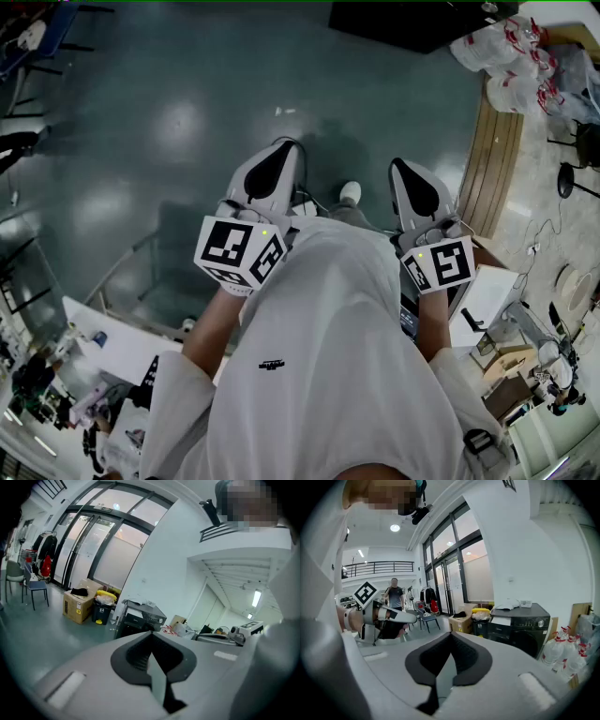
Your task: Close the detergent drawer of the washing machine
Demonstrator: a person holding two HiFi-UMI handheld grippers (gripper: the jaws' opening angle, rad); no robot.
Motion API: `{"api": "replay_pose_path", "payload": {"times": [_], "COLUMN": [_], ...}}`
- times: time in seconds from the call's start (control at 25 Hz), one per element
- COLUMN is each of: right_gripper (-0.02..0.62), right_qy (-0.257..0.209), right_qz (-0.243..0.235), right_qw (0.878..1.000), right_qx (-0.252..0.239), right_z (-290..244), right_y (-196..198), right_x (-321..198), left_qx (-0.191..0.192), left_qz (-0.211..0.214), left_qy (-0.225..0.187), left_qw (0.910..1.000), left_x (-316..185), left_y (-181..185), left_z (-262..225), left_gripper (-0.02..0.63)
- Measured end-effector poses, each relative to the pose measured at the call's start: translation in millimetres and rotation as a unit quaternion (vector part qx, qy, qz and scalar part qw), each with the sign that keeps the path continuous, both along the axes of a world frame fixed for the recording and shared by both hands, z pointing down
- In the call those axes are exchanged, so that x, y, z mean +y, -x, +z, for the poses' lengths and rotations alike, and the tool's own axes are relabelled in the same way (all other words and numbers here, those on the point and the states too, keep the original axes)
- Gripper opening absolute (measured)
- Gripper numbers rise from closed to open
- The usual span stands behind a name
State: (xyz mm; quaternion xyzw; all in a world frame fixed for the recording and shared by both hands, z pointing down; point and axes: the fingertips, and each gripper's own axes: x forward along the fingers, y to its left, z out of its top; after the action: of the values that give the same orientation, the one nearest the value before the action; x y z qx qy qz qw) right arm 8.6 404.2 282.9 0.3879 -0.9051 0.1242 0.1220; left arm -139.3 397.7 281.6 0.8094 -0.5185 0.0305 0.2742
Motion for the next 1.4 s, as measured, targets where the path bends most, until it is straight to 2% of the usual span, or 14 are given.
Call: {"api": "replay_pose_path", "payload": {"times": [0.28,0.56,0.92,1.04,1.4], "right_gripper": [-0.009,-0.008,-0.008,-0.008,-0.008], "right_qy": [-0.009,-0.017,-0.032,-0.033,-0.012], "right_qz": [-0.019,-0.022,-0.003,-0.003,0.025], "right_qw": [1.0,0.999,0.998,0.998,0.999], "right_qx": [-0.013,-0.022,-0.048,-0.05,-0.047], "right_z": [-17,-26,-34,-34,-24], "right_y": [-98,-140,-178,-183,-206], "right_x": [32,43,38,37,27], "left_qx": [-0.014,-0.012,-0.047,-0.045,-0.036], "left_qz": [-0.012,-0.026,-0.02,-0.024,-0.001], "left_qy": [0.006,0.007,-0.008,-0.002,0.017], "left_qw": [0.9998,0.9996,0.9986,0.9987,0.9992], "left_x": [59,70,62,62,47], "left_y": [-106,-162,-200,-208,-230], "left_z": [8,7,-4,0,6], "left_gripper": [0.012,0.012,0.012,0.012,0.012]}}
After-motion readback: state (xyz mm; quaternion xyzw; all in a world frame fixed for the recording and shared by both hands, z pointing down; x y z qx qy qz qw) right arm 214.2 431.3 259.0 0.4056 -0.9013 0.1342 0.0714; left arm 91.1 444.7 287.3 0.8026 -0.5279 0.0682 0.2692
